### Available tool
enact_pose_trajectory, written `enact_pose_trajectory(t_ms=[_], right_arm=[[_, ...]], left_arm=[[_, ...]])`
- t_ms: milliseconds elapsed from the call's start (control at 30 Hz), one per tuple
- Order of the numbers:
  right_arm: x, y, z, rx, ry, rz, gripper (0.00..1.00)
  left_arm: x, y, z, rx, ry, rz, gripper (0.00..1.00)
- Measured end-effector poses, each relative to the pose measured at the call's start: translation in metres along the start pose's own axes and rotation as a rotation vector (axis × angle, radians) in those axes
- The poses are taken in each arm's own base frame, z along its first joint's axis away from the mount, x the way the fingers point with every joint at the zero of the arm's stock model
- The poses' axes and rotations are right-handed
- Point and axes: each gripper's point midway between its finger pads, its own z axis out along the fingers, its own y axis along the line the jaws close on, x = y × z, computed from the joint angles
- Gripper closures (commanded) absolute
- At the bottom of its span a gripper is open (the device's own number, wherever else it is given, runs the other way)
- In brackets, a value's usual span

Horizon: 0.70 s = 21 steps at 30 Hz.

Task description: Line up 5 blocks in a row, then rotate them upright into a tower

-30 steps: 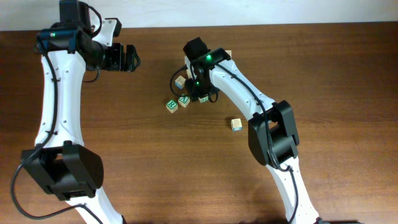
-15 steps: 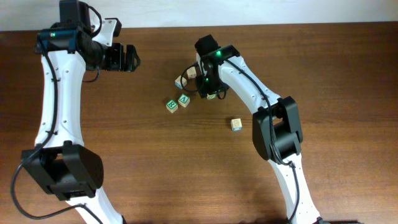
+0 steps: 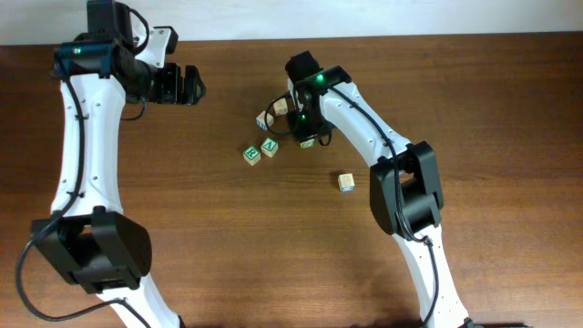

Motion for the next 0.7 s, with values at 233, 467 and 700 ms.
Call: enact_pose_trajectory(t_ms=[233,467,700], right_arm=[[0.053,-0.002,-0.009,0.014,0.221,0.107,0.72],[0.089,-0.001,-0.015,0.030,0.367,0.195,0.71],[0.106,0.000,-0.014,0.030,0.430,0.237,0.70]], left_arm=[[0.000,0.000,0.000,0.001,0.000,0.000,0.01],[0.000,0.000,0.000,0.001,0.000,0.000,0.01],[0.000,0.000,0.000,0.000,0.000,0.000,0.01]])
